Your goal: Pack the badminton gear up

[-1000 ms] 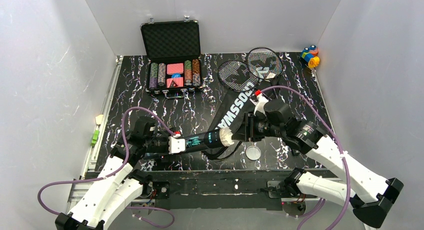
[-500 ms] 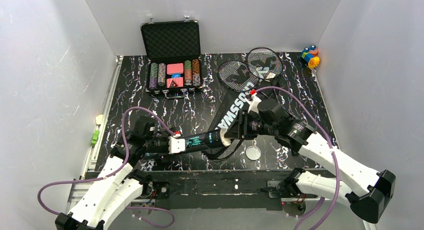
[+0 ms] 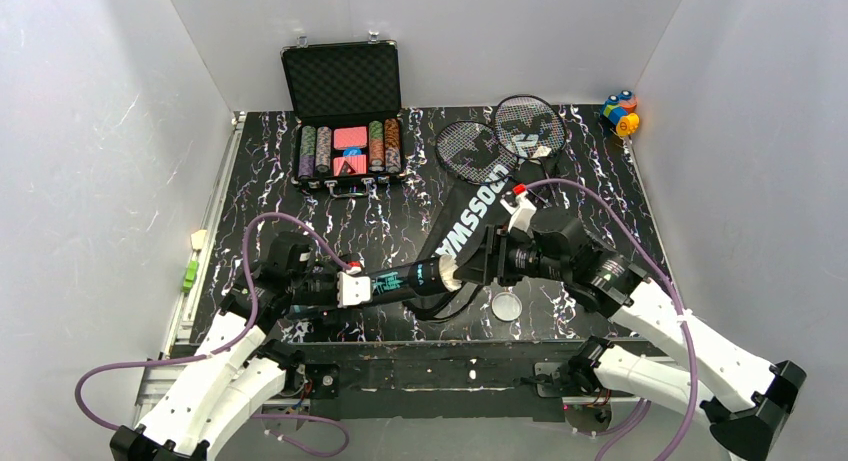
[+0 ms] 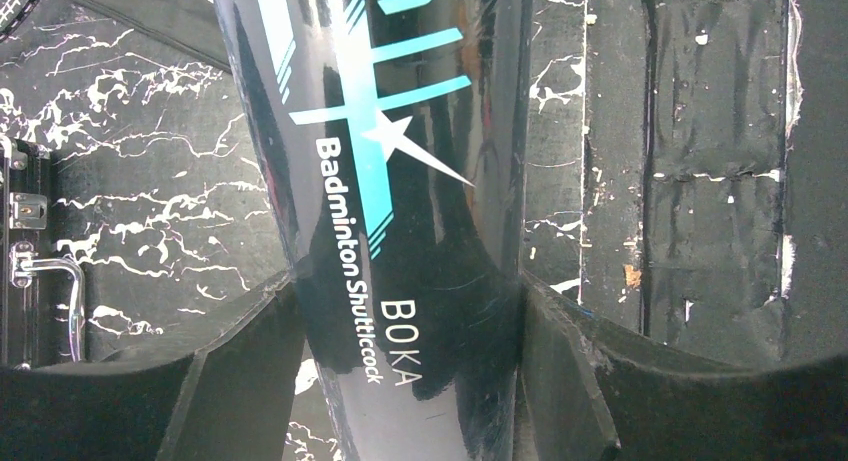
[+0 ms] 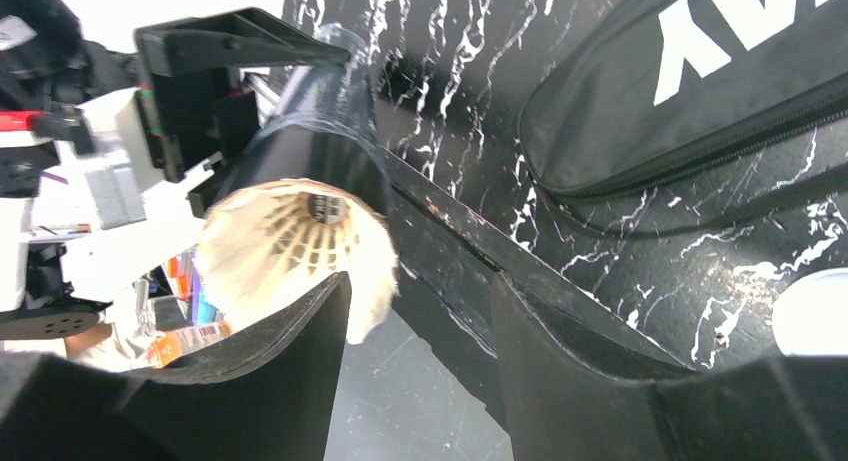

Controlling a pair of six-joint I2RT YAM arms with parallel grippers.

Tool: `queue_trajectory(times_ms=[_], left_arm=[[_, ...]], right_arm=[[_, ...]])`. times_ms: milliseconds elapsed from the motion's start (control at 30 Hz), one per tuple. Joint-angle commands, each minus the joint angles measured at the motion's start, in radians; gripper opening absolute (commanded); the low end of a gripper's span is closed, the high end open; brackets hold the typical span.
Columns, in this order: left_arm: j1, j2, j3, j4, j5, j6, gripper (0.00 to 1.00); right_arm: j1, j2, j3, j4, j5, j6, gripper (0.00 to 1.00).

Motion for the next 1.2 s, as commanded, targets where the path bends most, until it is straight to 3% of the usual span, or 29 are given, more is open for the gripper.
queue_trajectory(times_ms=[0,433,733,1000,1167], left_arm=[[-0.004,-0.003,0.052,0.032,0.039,-0.002,0.0],[-0.003,0.0,0.053,0.038,0.053,-0.013,0.0],[-0.004,0.0,0.073,0.055,0.078,-0.052,0.0],[-0.004,-0.006,0.065,0.059,0.082,-0.059,0.0],[-0.004,-0.013,0.046,0.057,0.064,-0.048,0.0]], right_arm=[[0.002,0.019,-0.031,0.037,-0.032,0.02,0.61],[0.009,0.086,-0.053,0.141,-0.056,0.038,0.56],[0.083,0.192,-0.059,0.254,-0.019,0.059,0.56],[0.118,0.231,-0.032,0.289,0.02,0.082,0.66],[0.113,0.134,0.024,0.149,0.112,0.027,0.73]])
